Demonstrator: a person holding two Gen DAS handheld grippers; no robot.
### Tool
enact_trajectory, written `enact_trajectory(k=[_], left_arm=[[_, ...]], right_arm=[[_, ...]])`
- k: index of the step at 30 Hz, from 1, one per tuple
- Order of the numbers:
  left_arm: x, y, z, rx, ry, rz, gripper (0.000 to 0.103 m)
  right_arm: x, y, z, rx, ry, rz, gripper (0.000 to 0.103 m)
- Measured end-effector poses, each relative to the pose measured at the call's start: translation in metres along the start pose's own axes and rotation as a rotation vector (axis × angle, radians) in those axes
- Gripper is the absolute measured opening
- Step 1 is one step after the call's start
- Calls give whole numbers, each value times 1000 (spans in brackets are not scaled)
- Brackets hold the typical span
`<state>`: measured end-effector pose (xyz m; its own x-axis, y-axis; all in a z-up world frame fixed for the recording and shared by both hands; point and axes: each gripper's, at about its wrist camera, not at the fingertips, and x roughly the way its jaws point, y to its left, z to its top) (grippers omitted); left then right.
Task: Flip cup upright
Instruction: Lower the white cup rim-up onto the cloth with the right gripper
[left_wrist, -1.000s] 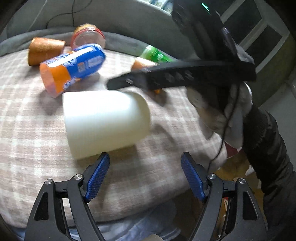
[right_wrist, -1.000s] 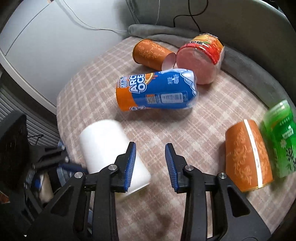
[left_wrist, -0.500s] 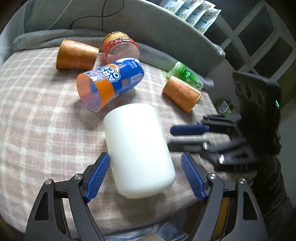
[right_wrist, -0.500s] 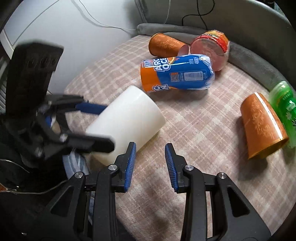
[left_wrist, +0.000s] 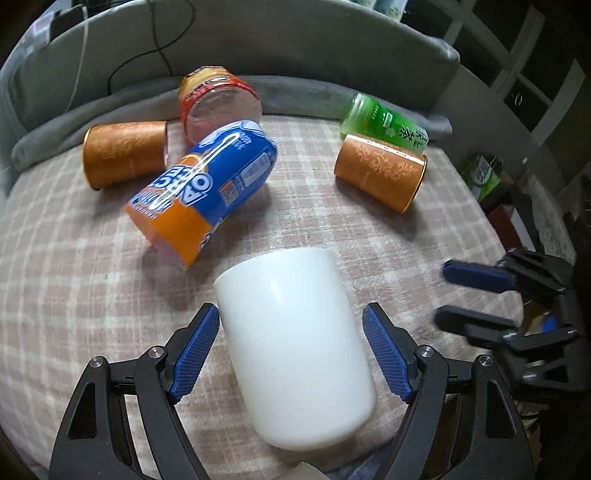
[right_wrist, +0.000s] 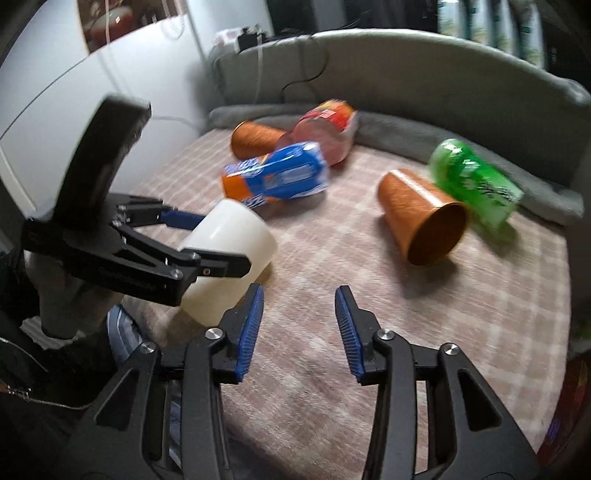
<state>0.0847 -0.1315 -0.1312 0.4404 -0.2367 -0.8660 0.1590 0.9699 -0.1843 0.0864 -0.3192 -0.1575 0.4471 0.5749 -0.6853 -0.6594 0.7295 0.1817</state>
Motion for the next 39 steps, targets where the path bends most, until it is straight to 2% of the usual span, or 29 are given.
enact_trajectory(k=[7, 12, 15, 21, 26, 30, 32, 36, 39], left_arm=[[9, -7, 4, 41, 32, 12, 80], [20, -3, 8, 25, 98, -30, 80], [20, -6, 12, 52, 102, -21, 79], [20, -2, 14, 49, 105, -50, 79], [6, -3, 11, 45, 23, -83, 78], [-5, -5, 12, 26, -85, -136, 78], [-7, -7, 14, 27, -148, -136, 77], [-5, -20, 20, 83, -277, -59, 77], [6, -26, 23, 116, -283, -34, 76]], right_arm=[[-3, -8, 0, 41, -17, -28, 43], [-2, -8, -1, 45, -17, -39, 43], [-2, -8, -1, 44, -19, -51, 43], [-5, -9, -3, 65, -34, -69, 43], [-9, -8, -6, 87, -56, -69, 43], [-9, -6, -5, 107, -92, -80, 43], [-11, -8, -4, 118, -103, -83, 43], [-16, -15, -6, 153, -123, -90, 43], [-21, -20, -8, 177, -135, -99, 43]])
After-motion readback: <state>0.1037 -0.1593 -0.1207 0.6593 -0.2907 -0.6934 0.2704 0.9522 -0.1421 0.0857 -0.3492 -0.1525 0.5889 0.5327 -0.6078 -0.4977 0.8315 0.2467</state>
